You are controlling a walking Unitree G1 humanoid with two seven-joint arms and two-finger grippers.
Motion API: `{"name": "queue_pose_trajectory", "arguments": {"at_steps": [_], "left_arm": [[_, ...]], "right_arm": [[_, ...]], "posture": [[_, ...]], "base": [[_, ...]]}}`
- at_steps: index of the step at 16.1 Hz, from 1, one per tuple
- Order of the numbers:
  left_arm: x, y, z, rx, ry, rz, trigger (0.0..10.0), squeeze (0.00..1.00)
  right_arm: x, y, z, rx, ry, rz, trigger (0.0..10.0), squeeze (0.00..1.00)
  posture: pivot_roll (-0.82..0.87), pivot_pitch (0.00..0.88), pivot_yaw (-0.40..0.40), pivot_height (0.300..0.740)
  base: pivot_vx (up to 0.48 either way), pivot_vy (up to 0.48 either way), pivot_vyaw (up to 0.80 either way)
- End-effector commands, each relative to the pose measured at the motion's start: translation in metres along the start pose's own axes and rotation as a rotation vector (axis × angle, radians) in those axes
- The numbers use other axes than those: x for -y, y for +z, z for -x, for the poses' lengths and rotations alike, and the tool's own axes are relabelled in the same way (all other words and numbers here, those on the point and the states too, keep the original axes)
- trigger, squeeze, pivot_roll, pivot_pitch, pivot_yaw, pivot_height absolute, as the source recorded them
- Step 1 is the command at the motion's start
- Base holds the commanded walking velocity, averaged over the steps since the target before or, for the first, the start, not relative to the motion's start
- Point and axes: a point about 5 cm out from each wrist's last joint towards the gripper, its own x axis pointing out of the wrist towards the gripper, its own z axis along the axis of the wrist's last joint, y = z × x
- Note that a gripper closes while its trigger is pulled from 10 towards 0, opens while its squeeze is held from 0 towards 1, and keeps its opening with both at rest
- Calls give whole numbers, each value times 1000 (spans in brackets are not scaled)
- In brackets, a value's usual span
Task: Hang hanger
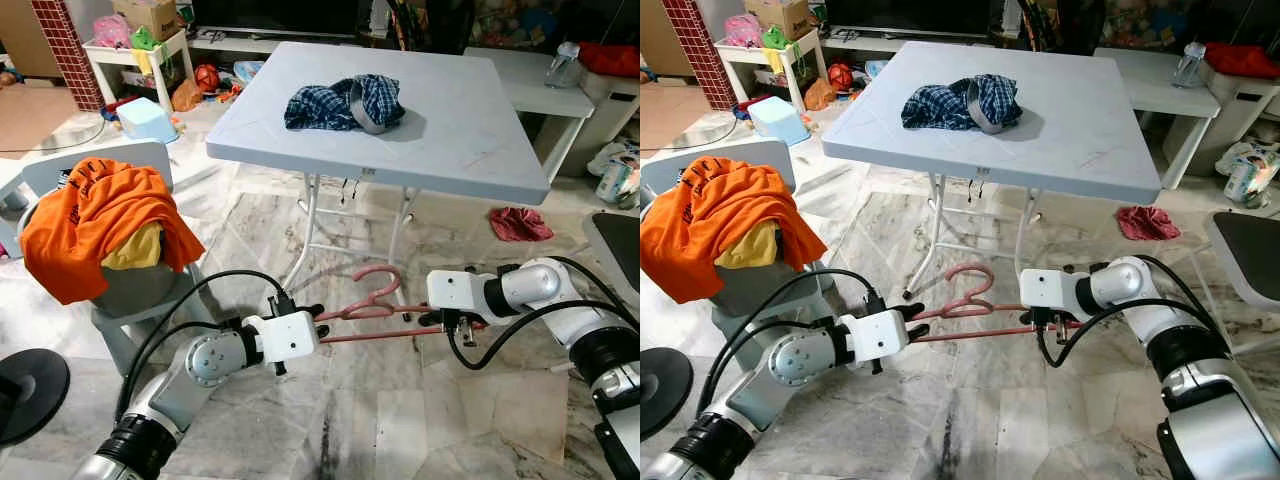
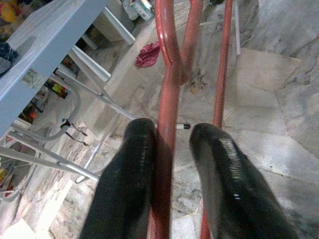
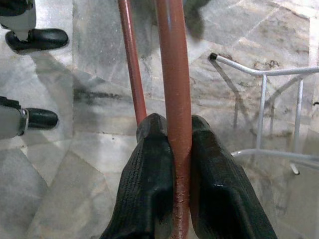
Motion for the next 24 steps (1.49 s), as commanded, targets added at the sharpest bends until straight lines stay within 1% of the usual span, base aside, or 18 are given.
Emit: {"name": "queue_pose_trajectory", "arguments": {"at_steps": [1,3,5,8,11,12,14,15,16,17,20,21,22,23,24], "left_arm": [[1,4,0,16,-24,-20,10000,1000],[0,7,1,27,-24,-21,10000,1000],[-2,10,1,42,-6,-11,10000,1000],[0,15,3,73,-3,30,10000,1000],[0,18,4,84,8,40,10000,1000],[-3,21,5,105,80,73,10000,1000],[-6,21,8,117,185,122,10000,1000],[-7,20,10,117,224,138,10000,1000],[-5,18,13,112,287,193,10000,1000],[-4,16,16,108,325,212,10000,1000],[0,15,22,105,412,233,10000,1000],[4,15,26,107,459,252,10000,1000],[4,16,27,107,469,250,10000,1000],[4,14,29,98,514,268,10000,1000],[3,13,30,93,537,270,10000,1000]], "right_arm": [[11,3,7,-10,-56,15,0,0],[16,0,8,-65,-104,38,0,0],[19,-4,9,-106,-146,40,0,0],[19,-8,8,-137,-186,44,0,0],[19,-11,7,-164,-206,43,0,0],[21,-15,6,-186,-250,25,0,0],[22,-16,5,-187,-290,-4,0,0],[22,-16,5,-184,-304,-16,0,0],[23,-16,4,-173,-336,-45,0,0],[23,-17,3,-173,-350,-60,0,0],[20,-20,0,-179,-367,-86,0,0],[18,-23,-2,-180,-392,-122,0,0],[18,-24,-3,-182,-398,-131,0,0],[16,-26,-4,-178,-422,-178,0,0],[16,-27,-5,-173,-431,-197,0,0]], "posture": [[-46,0,-56,740],[-45,0,-57,740],[-43,0,-61,740],[-45,0,-60,740],[-46,0,-61,740],[-47,0,-63,740],[-47,0,-65,740],[-47,0,-65,740],[-48,0,-67,740],[-47,0,-67,740],[-47,0,-72,740],[-45,0,-73,740],[-45,0,-73,740],[-44,0,-74,740],[-44,0,-74,740]], "base": [[0,0,0],[0,0,0],[0,0,0],[0,0,0],[0,0,0],[0,0,0],[0,0,0],[0,0,0],[0,0,0],[0,0,0],[0,0,0],[0,0,0],[0,0,0],[0,0,0],[0,0,0]]}}
